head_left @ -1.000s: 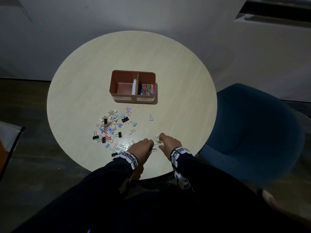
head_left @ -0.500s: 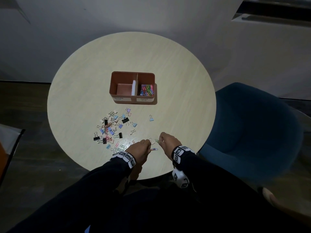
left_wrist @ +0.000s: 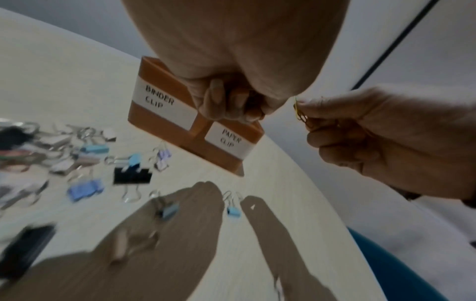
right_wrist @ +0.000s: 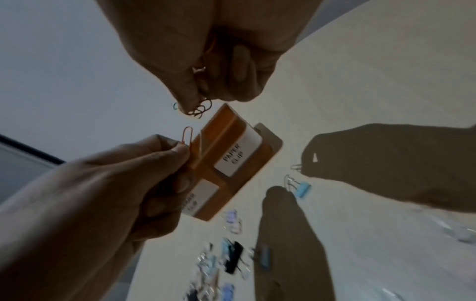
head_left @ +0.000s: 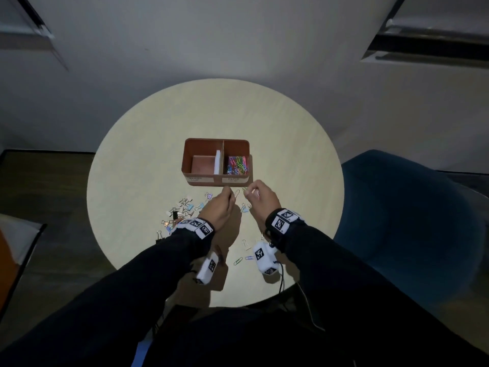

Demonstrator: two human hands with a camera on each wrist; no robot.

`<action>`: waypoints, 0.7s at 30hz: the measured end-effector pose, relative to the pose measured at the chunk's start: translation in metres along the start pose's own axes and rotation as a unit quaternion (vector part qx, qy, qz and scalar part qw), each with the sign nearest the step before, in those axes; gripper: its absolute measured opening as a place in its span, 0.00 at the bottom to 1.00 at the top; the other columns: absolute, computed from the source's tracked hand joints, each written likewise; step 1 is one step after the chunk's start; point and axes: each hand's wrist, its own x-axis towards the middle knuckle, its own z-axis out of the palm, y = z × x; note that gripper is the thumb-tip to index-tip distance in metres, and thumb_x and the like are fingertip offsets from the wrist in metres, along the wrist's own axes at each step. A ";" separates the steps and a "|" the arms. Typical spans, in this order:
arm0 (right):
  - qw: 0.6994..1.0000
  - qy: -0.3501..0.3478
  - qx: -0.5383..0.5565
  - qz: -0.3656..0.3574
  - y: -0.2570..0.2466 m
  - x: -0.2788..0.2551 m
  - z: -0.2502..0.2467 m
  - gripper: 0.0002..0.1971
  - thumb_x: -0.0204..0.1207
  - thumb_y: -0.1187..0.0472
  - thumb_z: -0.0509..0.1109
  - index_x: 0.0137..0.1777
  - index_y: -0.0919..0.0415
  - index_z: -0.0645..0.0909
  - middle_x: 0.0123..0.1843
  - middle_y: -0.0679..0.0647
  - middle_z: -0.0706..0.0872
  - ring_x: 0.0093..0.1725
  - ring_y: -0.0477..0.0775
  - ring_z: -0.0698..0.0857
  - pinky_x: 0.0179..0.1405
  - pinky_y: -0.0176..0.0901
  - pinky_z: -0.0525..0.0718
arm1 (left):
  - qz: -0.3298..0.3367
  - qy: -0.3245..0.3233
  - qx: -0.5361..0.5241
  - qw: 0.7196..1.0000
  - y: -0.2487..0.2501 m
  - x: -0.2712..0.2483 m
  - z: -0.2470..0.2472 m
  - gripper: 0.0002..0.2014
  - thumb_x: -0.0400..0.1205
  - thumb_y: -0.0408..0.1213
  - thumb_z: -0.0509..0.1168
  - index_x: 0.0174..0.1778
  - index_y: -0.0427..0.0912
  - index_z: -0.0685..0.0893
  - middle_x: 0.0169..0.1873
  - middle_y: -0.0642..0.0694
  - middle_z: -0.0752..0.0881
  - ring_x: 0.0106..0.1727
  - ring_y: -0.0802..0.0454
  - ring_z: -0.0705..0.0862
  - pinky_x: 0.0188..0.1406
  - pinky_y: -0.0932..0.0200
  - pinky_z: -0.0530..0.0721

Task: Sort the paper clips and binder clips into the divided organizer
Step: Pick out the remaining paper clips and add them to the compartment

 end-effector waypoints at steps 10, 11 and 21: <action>0.998 0.008 -0.048 0.050 -0.051 0.091 -0.004 0.05 0.85 0.62 0.55 0.48 0.59 0.69 0.36 0.48 0.74 0.37 0.54 0.76 0.41 0.43 0.70 | -0.060 0.019 -0.002 0.998 0.018 0.089 -0.060 0.08 0.87 0.33 0.53 0.58 0.33 0.70 0.43 0.32 0.83 0.43 0.36 0.83 0.38 0.51 0.72; 0.995 0.000 -0.061 0.075 -0.052 0.099 -0.003 0.05 0.85 0.63 0.54 0.50 0.61 0.69 0.37 0.50 0.74 0.35 0.54 0.75 0.41 0.44 0.70 | -0.073 0.006 0.003 0.997 0.018 0.097 -0.061 0.07 0.86 0.32 0.54 0.57 0.34 0.70 0.41 0.33 0.82 0.41 0.38 0.81 0.39 0.51 0.73; 0.976 -0.023 -0.129 0.176 -0.064 0.142 0.003 0.14 0.86 0.61 0.56 0.67 0.67 0.71 0.64 0.67 0.83 0.56 0.65 0.83 0.49 0.48 0.76 | -0.140 -0.058 0.044 0.988 0.025 0.142 -0.070 0.13 0.86 0.31 0.55 0.65 0.33 0.73 0.59 0.31 0.83 0.60 0.35 0.83 0.51 0.50 0.77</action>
